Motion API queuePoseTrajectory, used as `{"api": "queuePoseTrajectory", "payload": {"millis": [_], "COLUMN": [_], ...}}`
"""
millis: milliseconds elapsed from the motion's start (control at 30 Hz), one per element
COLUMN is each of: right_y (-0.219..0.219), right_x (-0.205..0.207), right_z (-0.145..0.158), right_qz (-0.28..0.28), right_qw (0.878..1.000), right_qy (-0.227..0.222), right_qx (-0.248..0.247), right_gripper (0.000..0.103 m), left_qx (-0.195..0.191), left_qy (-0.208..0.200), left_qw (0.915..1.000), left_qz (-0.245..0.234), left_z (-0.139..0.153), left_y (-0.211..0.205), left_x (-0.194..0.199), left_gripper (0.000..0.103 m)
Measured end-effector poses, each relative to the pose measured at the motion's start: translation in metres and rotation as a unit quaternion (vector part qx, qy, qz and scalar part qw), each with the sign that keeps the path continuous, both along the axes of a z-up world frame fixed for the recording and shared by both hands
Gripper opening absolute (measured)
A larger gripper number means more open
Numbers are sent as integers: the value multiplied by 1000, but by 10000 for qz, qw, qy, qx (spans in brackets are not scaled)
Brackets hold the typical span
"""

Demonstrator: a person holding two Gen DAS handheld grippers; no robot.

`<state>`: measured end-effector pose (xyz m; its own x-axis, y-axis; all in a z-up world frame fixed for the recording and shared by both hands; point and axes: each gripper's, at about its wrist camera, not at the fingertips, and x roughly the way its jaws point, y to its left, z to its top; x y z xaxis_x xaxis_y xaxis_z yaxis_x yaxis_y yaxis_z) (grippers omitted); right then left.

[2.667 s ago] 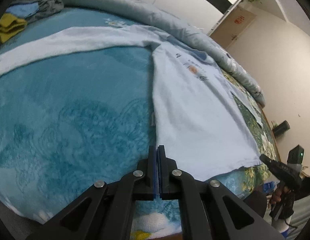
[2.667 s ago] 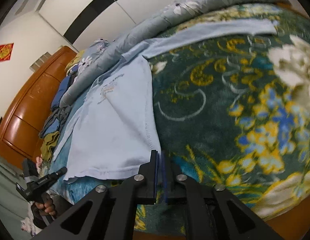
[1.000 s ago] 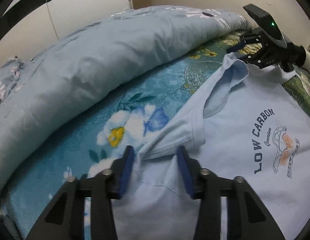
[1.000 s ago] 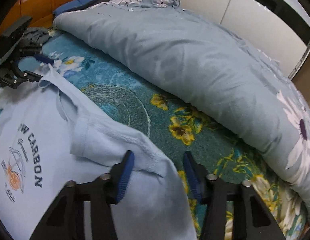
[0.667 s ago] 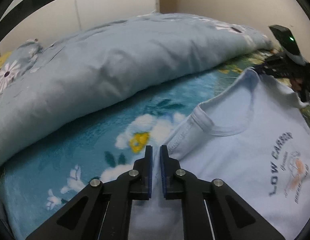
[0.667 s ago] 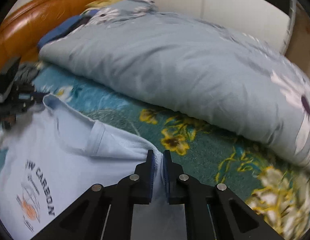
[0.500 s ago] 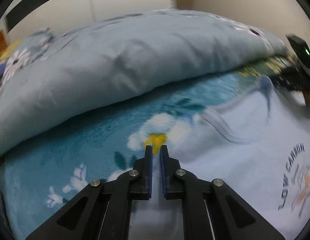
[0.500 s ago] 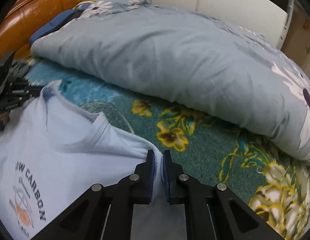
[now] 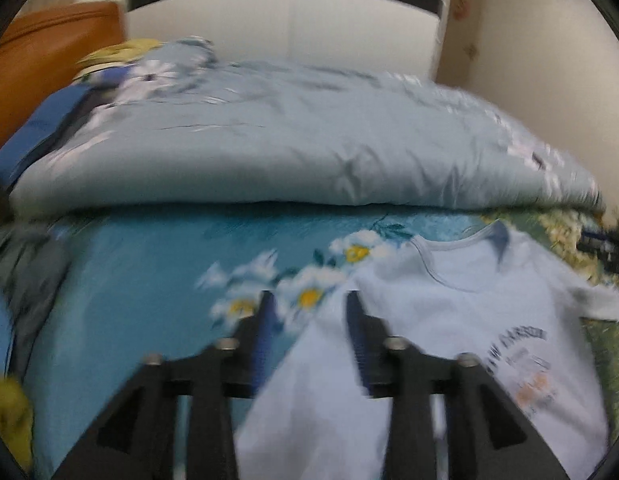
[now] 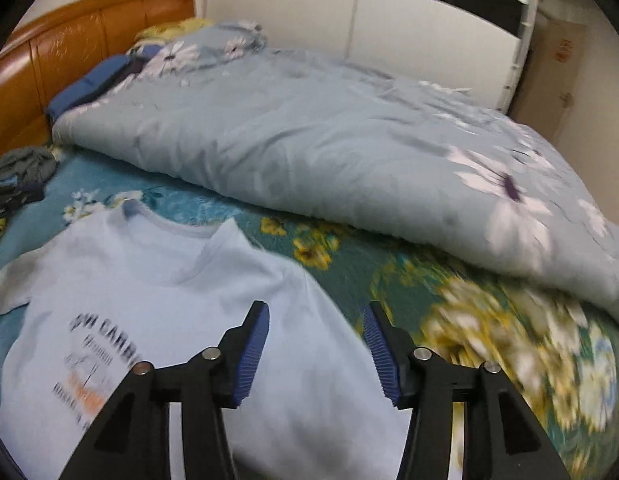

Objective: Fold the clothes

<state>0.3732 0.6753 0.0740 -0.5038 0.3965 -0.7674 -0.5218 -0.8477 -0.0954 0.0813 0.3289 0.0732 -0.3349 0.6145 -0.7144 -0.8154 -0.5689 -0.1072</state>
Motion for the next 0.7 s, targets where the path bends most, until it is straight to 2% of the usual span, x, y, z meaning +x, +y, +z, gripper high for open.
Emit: {"api": "queuePoseTrajectory", "payload": {"millis": [33,100,200,300,433,567,700], "right_y": [-11,-39,-82,-122,-151,-167,-182], "right_x": [14,44,80,101,109,106,104], "right_z": [1,3,2,-1,1,10,18], "right_qz": [-63,-77,35,275,460,488,583], "right_qw": [10000,9999,9999,9996,9988,9984,9975], "right_qy": [54,141,167,102,80,263,376], "right_qx": [-31,-41,-13,63,136,93,98], "right_gripper": [54,55,55,55,55,55,55], "left_qx": [120,262,387,422,530,897,1061], "left_qy": [-13,-40,-228,-482,-632,-1321,-1704], "left_qw": [9999,9984,9904,9747,9531,9315,9204], "left_qz": [107,490,1308,2141,2914,3268,3354], "left_z": [5,4,-7,-22,-34,-60,-81], "left_y": [-23,-67,-135,-203,-268,-303,-304], "left_x": [9,20,30,38,45,39,34], "left_gripper": [52,54,56,56,56,56,55]}}
